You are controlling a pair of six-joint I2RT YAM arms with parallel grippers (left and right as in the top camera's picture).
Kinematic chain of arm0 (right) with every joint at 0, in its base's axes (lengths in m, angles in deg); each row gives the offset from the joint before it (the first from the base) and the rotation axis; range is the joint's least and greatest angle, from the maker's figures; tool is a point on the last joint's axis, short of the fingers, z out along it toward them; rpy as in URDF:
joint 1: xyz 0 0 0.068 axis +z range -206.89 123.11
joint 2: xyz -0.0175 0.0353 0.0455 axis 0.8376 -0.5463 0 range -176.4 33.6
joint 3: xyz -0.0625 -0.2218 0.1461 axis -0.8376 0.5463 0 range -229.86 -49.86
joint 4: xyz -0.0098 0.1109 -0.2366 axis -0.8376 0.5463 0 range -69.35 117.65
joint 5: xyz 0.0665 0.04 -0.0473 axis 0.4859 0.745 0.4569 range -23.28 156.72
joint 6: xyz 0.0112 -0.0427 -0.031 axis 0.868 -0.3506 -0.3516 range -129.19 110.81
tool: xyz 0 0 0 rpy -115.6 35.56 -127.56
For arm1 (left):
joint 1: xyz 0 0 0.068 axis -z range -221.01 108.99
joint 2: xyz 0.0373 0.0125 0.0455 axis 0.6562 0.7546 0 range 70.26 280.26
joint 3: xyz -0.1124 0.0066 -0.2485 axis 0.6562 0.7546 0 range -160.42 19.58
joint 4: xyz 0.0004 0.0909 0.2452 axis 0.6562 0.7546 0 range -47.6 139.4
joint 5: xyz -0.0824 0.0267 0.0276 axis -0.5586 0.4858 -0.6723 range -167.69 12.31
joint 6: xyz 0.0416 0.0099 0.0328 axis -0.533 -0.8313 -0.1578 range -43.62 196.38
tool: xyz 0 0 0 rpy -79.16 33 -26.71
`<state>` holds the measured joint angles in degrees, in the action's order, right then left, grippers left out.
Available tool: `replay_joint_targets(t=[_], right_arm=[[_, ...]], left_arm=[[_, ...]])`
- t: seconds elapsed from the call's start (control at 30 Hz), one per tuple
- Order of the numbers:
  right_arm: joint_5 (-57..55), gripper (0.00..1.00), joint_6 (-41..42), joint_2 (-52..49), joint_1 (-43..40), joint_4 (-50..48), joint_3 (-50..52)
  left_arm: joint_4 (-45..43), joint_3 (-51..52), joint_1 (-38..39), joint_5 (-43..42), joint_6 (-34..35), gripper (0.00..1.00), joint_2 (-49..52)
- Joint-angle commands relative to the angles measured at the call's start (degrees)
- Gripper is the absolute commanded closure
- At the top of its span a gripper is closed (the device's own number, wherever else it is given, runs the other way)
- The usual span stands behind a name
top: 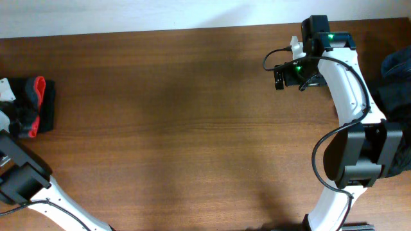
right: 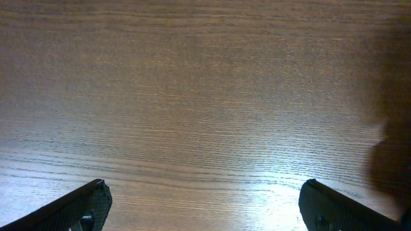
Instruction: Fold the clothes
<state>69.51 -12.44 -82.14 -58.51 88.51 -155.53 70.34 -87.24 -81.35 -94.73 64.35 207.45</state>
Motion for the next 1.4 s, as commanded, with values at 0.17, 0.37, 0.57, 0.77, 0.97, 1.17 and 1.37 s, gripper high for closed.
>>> replay_joint_targets(t=[0.17, 0.37, 0.57, 0.77, 0.97, 1.17, 1.37], right_arm=[[-0.70, 0.01, 0.07, 0.94, 0.17, 0.00, 0.28], [-0.70, 0.01, 0.07, 0.94, 0.17, 0.00, 0.28], [-0.70, 0.01, 0.07, 0.94, 0.17, 0.00, 0.28], [-0.72, 0.01, 0.07, 0.94, 0.17, 0.00, 0.28], [-0.70, 0.01, 0.04, 0.94, 0.17, 0.00, 0.28], [-0.72, 0.01, 0.04, 0.94, 0.17, 0.00, 0.28], [-0.72, 0.01, 0.07, 0.94, 0.17, 0.00, 0.28]], left_arm=[[2.60, 1.75, 0.85, -1.20, -4.70, 0.86, 0.02], [2.75, 1.75, 0.81, 1.92, -7.87, 0.86, -4.04], [3.85, 1.75, 0.81, 4.85, -9.55, 0.86, -5.55], [0.92, 1.70, 1.09, 4.57, -6.86, 0.86, -7.39], [-2.64, 1.70, 2.01, 4.20, -1.44, 0.91, -11.45], [1.27, 1.79, 4.55, 2.91, -1.29, 0.99, -11.28], [1.46, 1.84, 7.43, 3.17, -1.29, 0.99, -10.54]])
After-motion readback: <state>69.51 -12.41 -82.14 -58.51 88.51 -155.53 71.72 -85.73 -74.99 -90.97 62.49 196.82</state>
